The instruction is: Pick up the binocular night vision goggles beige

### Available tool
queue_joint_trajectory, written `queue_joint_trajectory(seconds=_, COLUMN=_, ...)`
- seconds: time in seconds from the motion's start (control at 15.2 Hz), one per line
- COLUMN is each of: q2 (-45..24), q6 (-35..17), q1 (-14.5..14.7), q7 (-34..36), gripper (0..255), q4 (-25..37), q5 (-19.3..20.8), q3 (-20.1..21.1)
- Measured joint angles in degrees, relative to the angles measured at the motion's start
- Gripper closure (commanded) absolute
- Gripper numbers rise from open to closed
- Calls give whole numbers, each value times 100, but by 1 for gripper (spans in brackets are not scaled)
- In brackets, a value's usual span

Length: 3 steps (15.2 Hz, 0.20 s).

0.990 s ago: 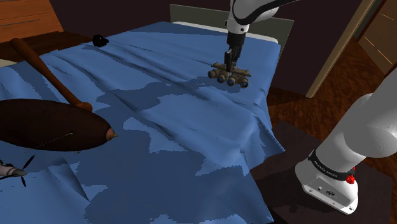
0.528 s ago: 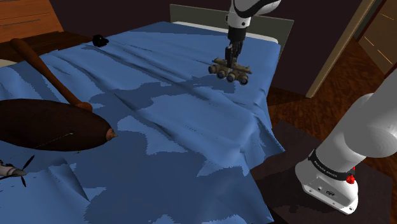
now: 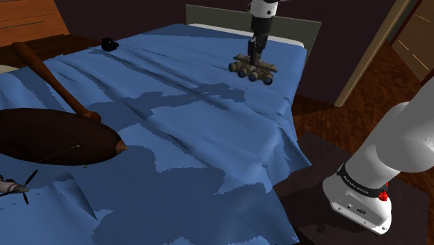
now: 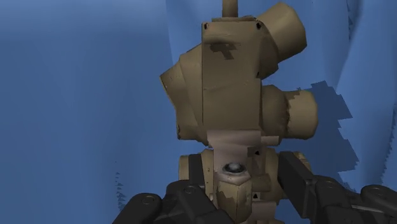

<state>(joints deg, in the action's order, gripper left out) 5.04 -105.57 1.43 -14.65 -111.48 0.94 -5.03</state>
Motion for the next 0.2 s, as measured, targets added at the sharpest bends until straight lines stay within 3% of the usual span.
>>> queue_joint_trajectory(seconds=0.2, q2=15, q6=189, q1=0, q7=-2, gripper=255, q4=174, q5=0, q3=0)
